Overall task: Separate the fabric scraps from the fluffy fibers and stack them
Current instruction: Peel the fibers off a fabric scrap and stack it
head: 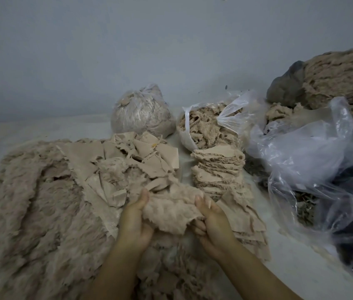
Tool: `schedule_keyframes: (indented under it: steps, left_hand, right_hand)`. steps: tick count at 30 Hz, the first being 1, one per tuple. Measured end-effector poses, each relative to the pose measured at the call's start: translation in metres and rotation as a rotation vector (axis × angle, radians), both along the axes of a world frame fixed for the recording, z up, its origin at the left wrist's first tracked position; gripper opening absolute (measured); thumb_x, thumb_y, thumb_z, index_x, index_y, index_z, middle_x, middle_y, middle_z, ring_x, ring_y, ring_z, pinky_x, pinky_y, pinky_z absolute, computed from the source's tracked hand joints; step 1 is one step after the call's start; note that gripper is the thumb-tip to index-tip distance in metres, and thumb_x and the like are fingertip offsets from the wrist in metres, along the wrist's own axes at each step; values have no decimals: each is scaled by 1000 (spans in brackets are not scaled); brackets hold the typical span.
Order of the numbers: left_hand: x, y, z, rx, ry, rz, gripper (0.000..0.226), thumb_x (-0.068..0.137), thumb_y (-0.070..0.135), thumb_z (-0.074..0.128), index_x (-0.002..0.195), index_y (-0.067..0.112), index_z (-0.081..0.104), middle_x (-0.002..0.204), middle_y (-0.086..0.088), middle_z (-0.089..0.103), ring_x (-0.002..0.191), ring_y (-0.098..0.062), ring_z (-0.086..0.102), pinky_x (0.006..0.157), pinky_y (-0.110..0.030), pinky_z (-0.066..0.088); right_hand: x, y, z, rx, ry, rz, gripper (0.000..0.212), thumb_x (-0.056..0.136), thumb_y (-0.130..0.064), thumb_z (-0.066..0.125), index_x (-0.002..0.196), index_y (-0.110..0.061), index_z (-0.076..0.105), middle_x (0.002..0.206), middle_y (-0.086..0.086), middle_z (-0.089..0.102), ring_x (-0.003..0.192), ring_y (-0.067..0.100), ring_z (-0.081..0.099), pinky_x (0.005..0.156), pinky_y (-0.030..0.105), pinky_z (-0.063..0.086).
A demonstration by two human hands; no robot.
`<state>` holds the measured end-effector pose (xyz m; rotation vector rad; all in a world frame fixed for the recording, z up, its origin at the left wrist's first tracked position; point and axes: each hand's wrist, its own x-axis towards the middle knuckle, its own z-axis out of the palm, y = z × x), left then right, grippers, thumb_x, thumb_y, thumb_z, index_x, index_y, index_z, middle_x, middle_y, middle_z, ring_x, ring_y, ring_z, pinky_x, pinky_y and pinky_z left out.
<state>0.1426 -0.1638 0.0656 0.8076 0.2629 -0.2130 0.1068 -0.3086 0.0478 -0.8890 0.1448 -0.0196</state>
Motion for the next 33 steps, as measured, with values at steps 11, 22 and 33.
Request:
schedule_keyframes:
  steps: [11, 22, 33]
  left_hand:
    - [4, -9, 1, 300, -12, -81, 17, 82, 13, 66, 78, -4, 64, 65, -14, 69, 56, -22, 67, 48, -27, 56]
    - [-12, -12, -5, 437, -42, -404, 40, 68, 24, 78, 97, -3, 72, 98, -26, 70, 89, -37, 70, 72, -37, 58]
    - [-8, -13, -10, 389, -100, -196, 51, 65, 10, 75, 112, -4, 63, 103, -23, 70, 93, -37, 69, 84, -46, 55]
  right_hand:
    - [-13, 4, -10, -497, -86, -162, 31, 93, -22, 57, 66, -13, 48, 59, 0, 47, 59, 13, 45, 54, 23, 38]
    - [-9, -6, -8, -211, -97, -26, 11, 86, -11, 61, 92, -2, 60, 79, 15, 64, 71, 24, 61, 62, 33, 54]
    - [4, -95, -20, -946, 92, -480, 13, 86, -24, 69, 73, -26, 65, 70, -17, 66, 73, 3, 61, 62, 16, 42]
